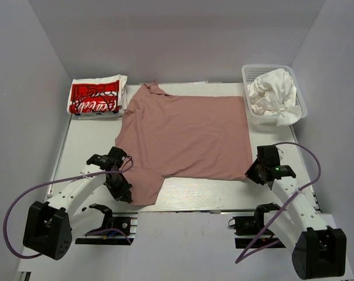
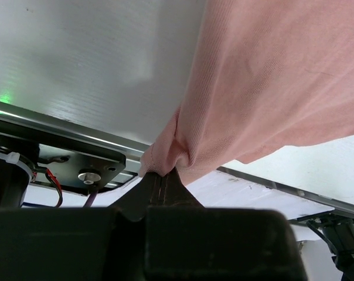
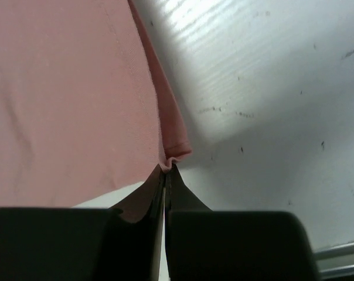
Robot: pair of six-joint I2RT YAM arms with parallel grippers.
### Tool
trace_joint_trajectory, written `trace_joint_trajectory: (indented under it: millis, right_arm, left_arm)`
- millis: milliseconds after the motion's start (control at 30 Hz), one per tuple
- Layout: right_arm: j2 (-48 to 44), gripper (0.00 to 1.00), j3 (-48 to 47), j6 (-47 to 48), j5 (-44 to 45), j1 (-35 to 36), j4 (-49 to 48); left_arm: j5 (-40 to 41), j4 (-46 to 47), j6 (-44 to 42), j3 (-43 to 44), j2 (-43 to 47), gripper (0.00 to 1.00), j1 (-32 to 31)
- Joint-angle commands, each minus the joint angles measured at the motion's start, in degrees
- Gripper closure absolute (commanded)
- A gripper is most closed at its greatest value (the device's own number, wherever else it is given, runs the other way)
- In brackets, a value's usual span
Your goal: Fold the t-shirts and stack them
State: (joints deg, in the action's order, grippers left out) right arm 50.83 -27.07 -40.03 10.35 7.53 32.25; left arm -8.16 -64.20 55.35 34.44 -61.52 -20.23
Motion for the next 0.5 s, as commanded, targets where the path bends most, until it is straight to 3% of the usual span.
trace_joint_trajectory:
  millis: [0,233,467]
  right_arm:
    - [-0.8,1.00,1.2,-4.5,-3.3,-0.4,6.9]
    - [2.2,1.00,-2.9,-4.2,-3.9,-0.3,3.5]
    - [7.9,1.00,-9.9,-1.2,-4.5,-0.1,0.4]
  left_arm:
    - [-0.8,-1.6,-0.7,1.3,2.3,1.00,-0.2]
    - [-0.8,-0.6,-3.5,7.3,0.2,1.00,-0.2]
    - [-2.7,6.8,-6.1,16.5,-6.0,1.00,-0.2]
